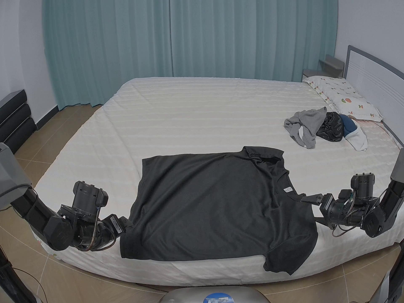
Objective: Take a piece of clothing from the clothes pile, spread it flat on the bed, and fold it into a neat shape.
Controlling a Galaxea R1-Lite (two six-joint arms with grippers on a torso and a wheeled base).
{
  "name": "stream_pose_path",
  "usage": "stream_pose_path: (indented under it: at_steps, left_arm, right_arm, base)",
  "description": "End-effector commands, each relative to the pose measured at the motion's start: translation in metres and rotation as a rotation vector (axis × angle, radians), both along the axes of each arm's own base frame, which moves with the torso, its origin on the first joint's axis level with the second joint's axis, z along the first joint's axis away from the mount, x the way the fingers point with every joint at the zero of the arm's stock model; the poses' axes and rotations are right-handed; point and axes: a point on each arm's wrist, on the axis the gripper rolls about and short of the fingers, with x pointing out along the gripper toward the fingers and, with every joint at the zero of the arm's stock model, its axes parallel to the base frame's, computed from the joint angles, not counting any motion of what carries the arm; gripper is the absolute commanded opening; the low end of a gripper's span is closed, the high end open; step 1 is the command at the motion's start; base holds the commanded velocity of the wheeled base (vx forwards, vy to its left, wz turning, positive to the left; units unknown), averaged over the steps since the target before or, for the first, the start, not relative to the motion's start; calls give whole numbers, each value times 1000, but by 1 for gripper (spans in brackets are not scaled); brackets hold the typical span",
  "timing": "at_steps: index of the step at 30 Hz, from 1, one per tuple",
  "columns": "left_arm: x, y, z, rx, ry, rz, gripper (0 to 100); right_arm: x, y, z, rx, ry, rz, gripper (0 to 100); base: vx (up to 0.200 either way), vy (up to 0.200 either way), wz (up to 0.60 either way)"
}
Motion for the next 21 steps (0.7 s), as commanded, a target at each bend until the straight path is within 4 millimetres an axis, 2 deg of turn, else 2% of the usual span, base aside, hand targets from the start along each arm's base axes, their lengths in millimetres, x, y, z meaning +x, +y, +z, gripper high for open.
stream_pose_path:
  at_steps: [1, 6, 18, 21]
  left_arm:
    - [3, 0, -1, -14, 1, 22, 100]
    - [4, 2, 2, -20, -1, 36, 100]
    - [6, 2, 3, -26, -22, 40, 100]
    - [8, 1, 6, -33, -38, 40, 100]
  right_arm:
    - [2, -1, -5, 22, 23, -18, 100]
    - [4, -1, -7, 31, 25, -25, 100]
    - [4, -1, -5, 33, 7, -27, 100]
    - [6, -1, -4, 32, -2, -28, 100]
  base:
    - [0, 200, 0]
    - [0, 200, 0]
    - [0, 0, 0]
    - [200, 0, 0]
